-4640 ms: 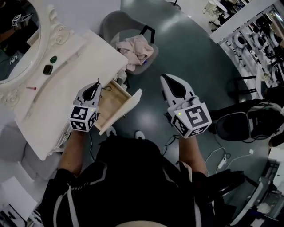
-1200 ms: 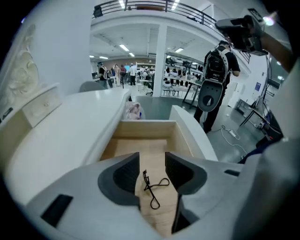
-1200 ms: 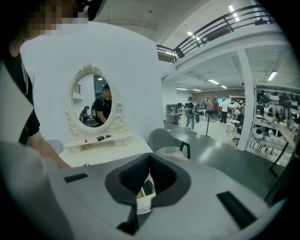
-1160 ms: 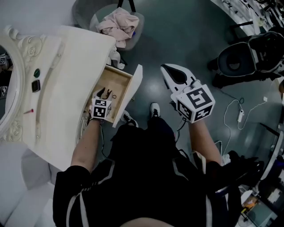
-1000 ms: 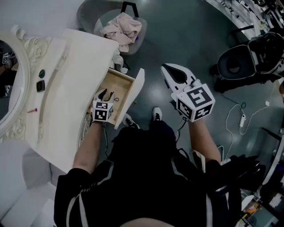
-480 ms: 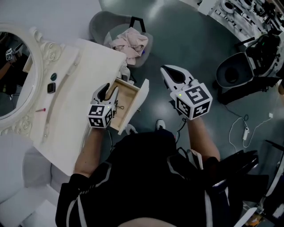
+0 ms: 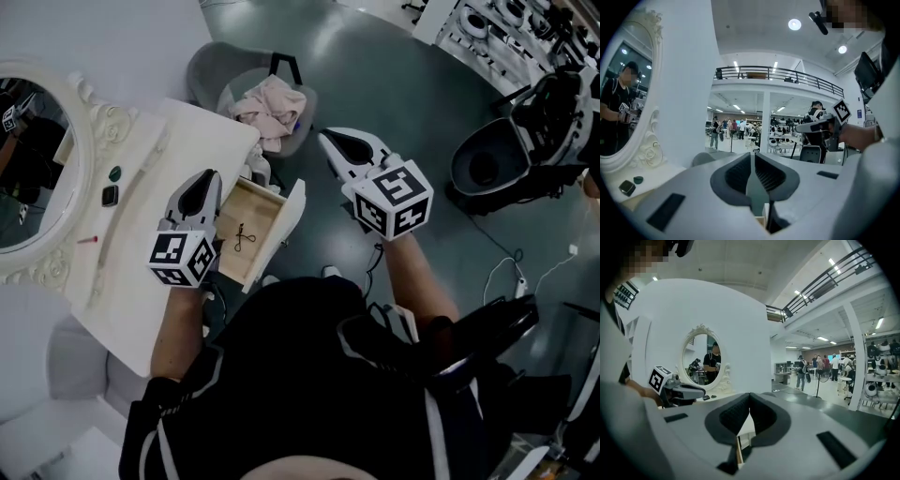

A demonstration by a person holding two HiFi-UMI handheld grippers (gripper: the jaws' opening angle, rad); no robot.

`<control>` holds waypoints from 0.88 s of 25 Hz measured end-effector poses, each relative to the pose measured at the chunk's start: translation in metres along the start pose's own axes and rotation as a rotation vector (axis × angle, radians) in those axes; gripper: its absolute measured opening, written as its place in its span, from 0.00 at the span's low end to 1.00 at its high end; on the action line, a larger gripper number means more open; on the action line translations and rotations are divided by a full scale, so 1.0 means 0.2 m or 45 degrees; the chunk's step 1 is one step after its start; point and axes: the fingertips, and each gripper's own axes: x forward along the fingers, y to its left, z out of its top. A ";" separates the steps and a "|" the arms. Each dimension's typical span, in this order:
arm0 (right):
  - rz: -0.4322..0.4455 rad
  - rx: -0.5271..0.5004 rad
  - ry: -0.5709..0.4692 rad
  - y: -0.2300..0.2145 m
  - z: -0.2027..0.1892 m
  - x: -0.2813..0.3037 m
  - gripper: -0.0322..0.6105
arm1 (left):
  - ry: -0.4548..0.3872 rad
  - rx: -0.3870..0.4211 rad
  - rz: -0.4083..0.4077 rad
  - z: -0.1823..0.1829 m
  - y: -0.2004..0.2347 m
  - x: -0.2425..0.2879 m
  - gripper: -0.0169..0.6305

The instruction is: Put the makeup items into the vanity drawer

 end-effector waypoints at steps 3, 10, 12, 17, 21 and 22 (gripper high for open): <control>0.033 0.001 -0.018 -0.02 0.03 0.00 0.06 | -0.040 0.020 0.024 0.10 -0.03 -0.03 0.06; 0.122 -0.007 -0.049 -0.04 0.08 -0.01 0.06 | -0.118 -0.022 0.123 0.25 -0.06 -0.10 0.03; 0.134 -0.020 -0.049 -0.05 0.09 -0.01 0.06 | -0.136 -0.039 0.139 0.29 -0.07 -0.12 0.03; 0.145 -0.031 -0.057 -0.07 0.11 -0.02 0.06 | -0.134 -0.018 0.136 0.31 -0.12 -0.15 0.03; 0.156 -0.041 -0.068 -0.07 0.12 -0.04 0.06 | -0.107 -0.065 0.132 0.31 -0.16 -0.17 0.03; 0.154 -0.039 -0.073 -0.07 0.12 -0.05 0.06 | -0.103 -0.072 0.135 0.32 -0.17 -0.18 0.03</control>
